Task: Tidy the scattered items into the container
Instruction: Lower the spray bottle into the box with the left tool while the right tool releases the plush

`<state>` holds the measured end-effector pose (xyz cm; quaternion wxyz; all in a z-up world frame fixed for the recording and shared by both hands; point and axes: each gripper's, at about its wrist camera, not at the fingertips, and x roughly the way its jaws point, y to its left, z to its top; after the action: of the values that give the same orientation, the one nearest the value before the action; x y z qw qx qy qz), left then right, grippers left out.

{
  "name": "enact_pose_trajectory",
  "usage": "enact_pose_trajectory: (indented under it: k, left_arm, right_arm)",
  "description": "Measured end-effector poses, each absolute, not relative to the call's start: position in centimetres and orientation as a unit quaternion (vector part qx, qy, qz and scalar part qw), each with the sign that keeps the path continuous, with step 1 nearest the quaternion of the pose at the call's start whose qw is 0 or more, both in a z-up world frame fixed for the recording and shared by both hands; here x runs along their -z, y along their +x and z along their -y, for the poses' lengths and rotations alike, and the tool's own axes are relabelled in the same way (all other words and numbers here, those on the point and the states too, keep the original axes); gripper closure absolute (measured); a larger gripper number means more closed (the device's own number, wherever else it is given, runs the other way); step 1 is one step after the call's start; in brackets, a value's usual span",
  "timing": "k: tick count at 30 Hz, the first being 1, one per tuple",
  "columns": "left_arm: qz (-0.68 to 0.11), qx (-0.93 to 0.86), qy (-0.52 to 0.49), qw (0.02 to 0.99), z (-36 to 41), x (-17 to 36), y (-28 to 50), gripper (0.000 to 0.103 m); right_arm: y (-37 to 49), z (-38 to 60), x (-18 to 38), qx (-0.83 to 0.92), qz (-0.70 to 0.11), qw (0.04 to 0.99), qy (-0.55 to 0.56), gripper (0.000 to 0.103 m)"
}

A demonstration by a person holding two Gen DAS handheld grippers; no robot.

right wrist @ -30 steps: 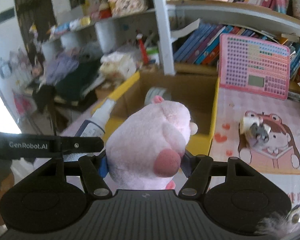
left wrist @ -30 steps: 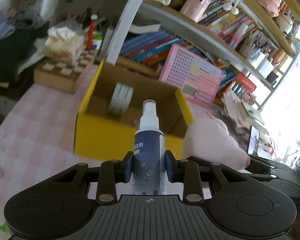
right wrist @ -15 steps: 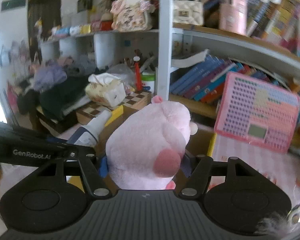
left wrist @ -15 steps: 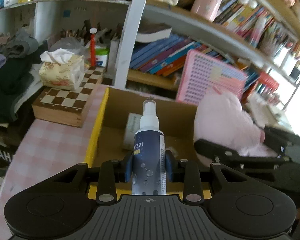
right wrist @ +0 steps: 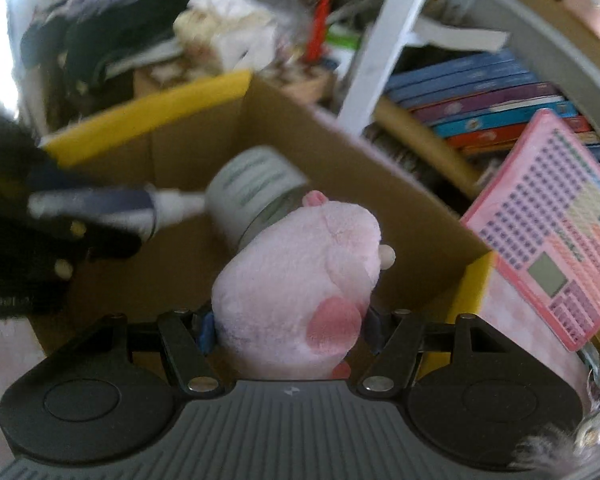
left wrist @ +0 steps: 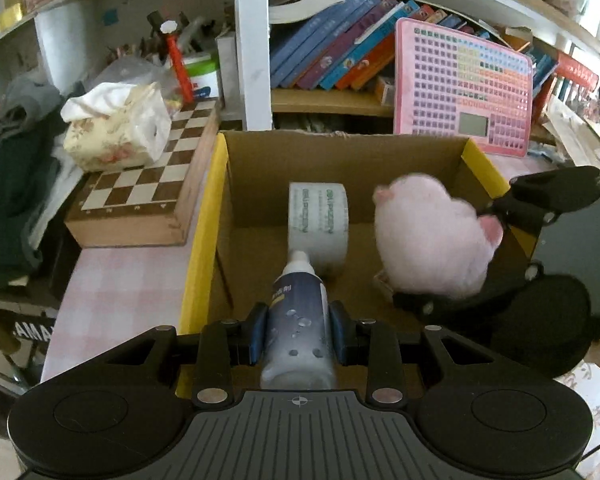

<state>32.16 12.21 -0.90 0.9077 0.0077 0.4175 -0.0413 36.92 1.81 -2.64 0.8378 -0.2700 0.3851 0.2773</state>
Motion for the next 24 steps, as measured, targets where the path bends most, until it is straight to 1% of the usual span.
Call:
enact_pose_trajectory:
  k: [6, 9, 10, 11, 12, 13, 15, 17, 19, 21, 24]
  left_arm:
    - [-0.419, 0.043, 0.039, 0.906, -11.6, 1.1, 32.3, 0.072]
    - [-0.413, 0.046, 0.035, 0.909, -11.6, 1.0, 32.3, 0.068]
    - [-0.411, 0.043, 0.035, 0.91, -11.5, 1.0, 32.2, 0.063]
    - [-0.406, 0.039, 0.038, 0.912, -11.5, 0.8, 32.1, 0.056]
    - [-0.4, 0.033, 0.044, 0.915, -11.4, 0.7, 31.9, 0.052]
    - [-0.395, 0.029, 0.047, 0.917, -11.4, 0.5, 31.8, 0.046]
    - [-0.382, 0.027, 0.046, 0.922, -11.7, 0.0, 31.3, 0.044]
    - [-0.366, 0.025, 0.036, 0.93, -11.9, -0.9, 30.4, 0.036]
    - [-0.348, 0.025, 0.031, 0.937, -12.0, -1.7, 29.5, 0.031]
    - [-0.332, 0.031, 0.026, 0.942, -11.9, -2.7, 28.5, 0.03]
    - [-0.31, 0.037, 0.024, 0.95, -11.9, -4.1, 26.9, 0.024]
  right_arm:
    - [37.0, -2.2, 2.7, -0.274, -0.393, 0.832, -0.281, 0.036]
    - [36.9, -1.9, 2.5, -0.268, -0.383, 0.841, -0.274, 0.03]
    - [36.8, -1.8, 2.3, -0.265, -0.377, 0.844, -0.274, 0.028]
    - [36.7, -1.8, 2.2, -0.261, -0.369, 0.848, -0.275, 0.024]
    - [36.4, -1.8, 2.0, -0.255, -0.36, 0.853, -0.279, 0.022]
    - [36.1, -1.7, 1.9, -0.248, -0.351, 0.857, -0.285, 0.021]
    - [35.5, -1.4, 1.3, -0.241, -0.339, 0.865, -0.282, 0.021]
    - [34.9, -0.7, 0.4, -0.239, -0.333, 0.874, -0.262, 0.02]
    - [34.4, -0.1, -0.5, -0.234, -0.328, 0.883, -0.24, 0.019]
    - [33.8, 0.6, -1.5, -0.229, -0.322, 0.892, -0.217, 0.019]
    - [32.6, 1.3, -2.9, -0.22, -0.312, 0.904, -0.195, 0.019]
